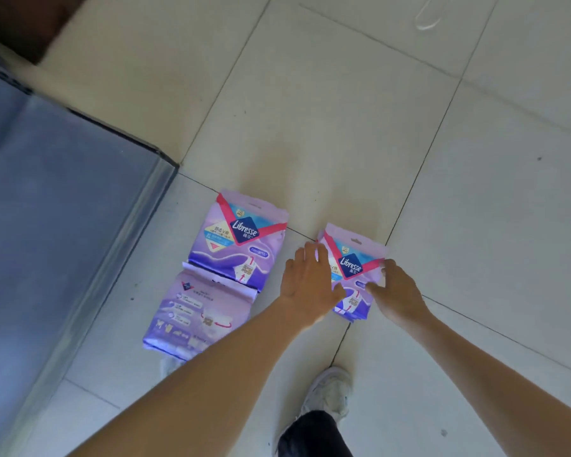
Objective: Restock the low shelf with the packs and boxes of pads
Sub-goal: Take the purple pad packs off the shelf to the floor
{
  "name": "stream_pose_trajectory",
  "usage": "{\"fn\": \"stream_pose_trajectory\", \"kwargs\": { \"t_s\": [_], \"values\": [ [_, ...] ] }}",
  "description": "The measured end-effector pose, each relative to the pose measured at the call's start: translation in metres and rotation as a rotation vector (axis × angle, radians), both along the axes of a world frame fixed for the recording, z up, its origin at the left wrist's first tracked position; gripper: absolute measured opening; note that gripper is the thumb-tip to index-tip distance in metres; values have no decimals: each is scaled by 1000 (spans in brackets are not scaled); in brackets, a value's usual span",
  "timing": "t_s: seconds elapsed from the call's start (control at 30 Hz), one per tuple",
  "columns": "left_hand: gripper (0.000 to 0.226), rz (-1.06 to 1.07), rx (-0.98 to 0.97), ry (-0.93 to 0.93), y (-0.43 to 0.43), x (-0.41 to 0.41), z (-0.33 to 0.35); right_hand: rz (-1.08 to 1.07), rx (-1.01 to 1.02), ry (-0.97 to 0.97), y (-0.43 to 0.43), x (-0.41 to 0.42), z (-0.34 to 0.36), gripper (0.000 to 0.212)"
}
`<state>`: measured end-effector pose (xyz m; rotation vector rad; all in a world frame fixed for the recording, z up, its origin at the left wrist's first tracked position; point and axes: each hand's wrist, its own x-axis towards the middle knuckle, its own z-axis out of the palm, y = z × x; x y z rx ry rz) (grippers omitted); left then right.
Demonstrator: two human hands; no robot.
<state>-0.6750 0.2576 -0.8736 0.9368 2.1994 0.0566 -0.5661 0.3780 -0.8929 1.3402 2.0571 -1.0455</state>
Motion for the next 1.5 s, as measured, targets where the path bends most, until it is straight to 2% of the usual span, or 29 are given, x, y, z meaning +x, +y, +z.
{"fn": "stream_pose_trajectory", "kwargs": {
  "t_s": [0.13, 0.23, 0.47, 0.67, 0.77, 0.9, 1.07, 1.27, 1.43, 1.5],
  "values": [
    [62, -75, 39, 111, -11, -45, 105, 380, 88, 15, -9, -58, 104, 45],
    [59, -24, 57, 181, -28, -91, 192, 603, 166, 34, -23, -118, 185, 46],
    [52, 252, 92, 352, -119, -186, 373, 964, 321, 165, -90, -252, 359, 47],
    [49, 614, 89, 429, -234, -204, 460, 1207, 344, 381, -189, -324, 467, 41],
    [50, 725, 42, 480, -292, -205, 476, 1327, 338, 466, -244, -347, 498, 51],
    [52, 861, 17, 476, -355, -197, 476, 1451, 339, 596, -311, -363, 516, 44],
    [55, 947, -61, 405, -401, -179, 446, 1493, 268, 525, -364, -364, 495, 38],
    [62, 721, -126, 394, -406, -180, 383, 1312, 172, 404, -372, -361, 459, 31],
    [91, 563, -238, 396, -404, -193, 331, 1201, 154, 289, -347, -360, 420, 35],
    [92, 568, -257, 429, -406, -199, 322, 1150, 134, 269, -337, -358, 407, 20]
  ]
}}
